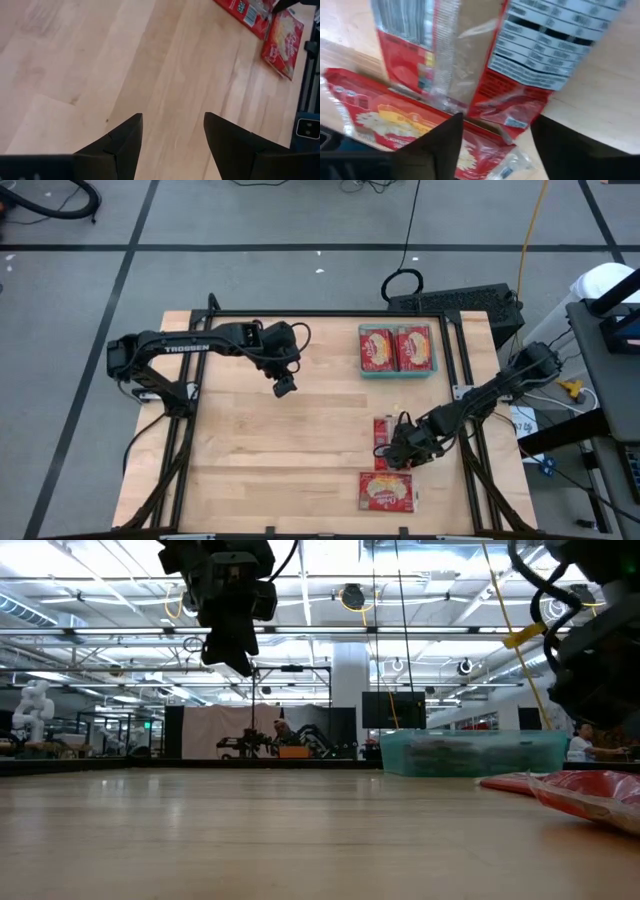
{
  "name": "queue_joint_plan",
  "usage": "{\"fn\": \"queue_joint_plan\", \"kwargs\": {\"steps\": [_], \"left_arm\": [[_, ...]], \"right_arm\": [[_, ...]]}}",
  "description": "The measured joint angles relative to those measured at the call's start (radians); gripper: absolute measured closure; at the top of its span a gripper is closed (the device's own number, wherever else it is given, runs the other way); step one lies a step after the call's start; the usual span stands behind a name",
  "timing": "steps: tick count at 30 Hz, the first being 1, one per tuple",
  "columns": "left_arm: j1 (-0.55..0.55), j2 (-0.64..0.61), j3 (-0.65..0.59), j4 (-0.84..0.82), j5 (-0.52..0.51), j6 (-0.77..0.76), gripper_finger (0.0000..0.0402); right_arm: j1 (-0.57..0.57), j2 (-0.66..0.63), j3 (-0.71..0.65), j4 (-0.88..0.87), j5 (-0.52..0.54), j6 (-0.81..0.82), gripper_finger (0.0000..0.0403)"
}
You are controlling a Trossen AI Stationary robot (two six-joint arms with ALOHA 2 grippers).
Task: Sort popcorn bags into baskets
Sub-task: Put the red popcorn bag into the light blue bin
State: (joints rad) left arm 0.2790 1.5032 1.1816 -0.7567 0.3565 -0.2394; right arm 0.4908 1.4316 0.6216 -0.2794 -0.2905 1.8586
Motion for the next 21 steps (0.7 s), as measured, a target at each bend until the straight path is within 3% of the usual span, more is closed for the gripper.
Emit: {"fn": "queue_joint_plan", "kwargs": {"steps": [3, 10, 21], "left_arm": [[0.000, 0.000, 0.000, 0.002, -0.021, 0.008, 0.0188], [0.001, 0.000, 0.000, 0.013, -0.054, 0.005, 0.0188], [-0.028, 0.000, 0.000, 0.152, -0.051, -0.008, 0.0188]], "right_arm": [[-0.008, 0.019, 0.000, 0.036, 0.006, -0.001, 0.0225], [-0.027, 0.018, 0.000, 0.057, 0.038, -0.029, 0.0382], [-0.188, -0.177, -0.002, 0.146, 0.076, -0.123, 0.0402]]}}
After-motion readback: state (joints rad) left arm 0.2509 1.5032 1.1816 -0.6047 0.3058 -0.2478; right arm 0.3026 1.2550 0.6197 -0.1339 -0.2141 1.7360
